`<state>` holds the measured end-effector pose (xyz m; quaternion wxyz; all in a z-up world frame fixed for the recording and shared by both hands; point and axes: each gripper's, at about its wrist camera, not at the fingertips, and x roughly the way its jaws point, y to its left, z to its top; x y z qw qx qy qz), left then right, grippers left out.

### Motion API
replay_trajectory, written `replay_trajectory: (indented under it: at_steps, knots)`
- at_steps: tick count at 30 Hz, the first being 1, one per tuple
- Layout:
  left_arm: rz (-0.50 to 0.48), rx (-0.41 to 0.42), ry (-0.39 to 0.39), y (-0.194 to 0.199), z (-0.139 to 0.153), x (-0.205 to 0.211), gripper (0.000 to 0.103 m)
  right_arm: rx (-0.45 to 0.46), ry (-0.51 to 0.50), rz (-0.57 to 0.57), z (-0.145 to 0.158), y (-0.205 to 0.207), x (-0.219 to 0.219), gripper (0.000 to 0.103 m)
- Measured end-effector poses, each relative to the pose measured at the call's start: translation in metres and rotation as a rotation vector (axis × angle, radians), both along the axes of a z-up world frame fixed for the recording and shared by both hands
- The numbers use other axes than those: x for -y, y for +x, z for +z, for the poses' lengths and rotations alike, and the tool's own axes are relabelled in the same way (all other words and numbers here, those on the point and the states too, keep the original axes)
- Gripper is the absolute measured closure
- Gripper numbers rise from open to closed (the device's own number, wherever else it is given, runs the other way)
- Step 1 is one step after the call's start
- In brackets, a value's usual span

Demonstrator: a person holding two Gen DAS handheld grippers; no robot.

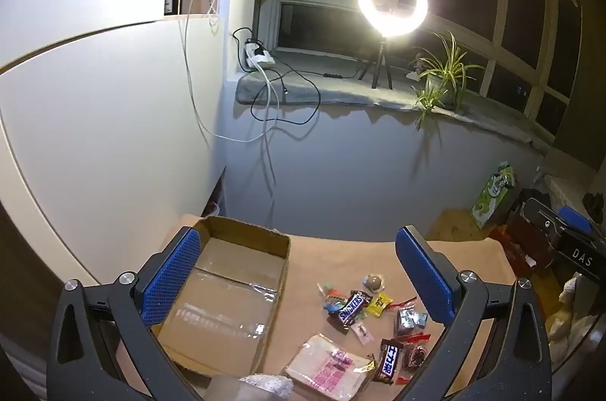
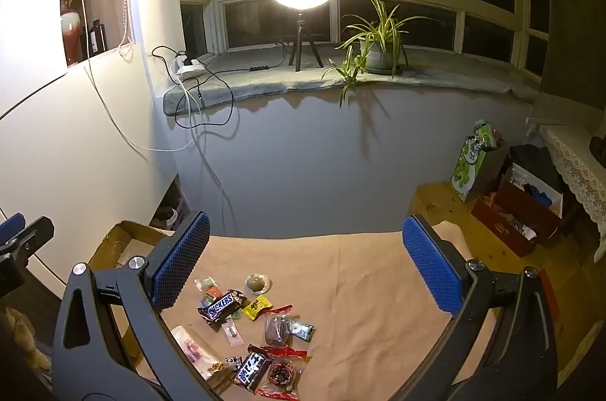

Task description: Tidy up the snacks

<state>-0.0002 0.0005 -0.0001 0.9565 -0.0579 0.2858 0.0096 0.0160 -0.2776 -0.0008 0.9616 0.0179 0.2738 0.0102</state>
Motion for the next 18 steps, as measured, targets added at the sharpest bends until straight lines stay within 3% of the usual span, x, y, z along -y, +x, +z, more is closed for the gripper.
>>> replay_trajectory:
  at_steps: [18]
  knots:
    - [0.015, -0.003, -0.011, -0.004, 0.001, -0.007, 0.001, 0.008, -0.018, 0.003, 0.004, -0.002, -0.001, 0.000]
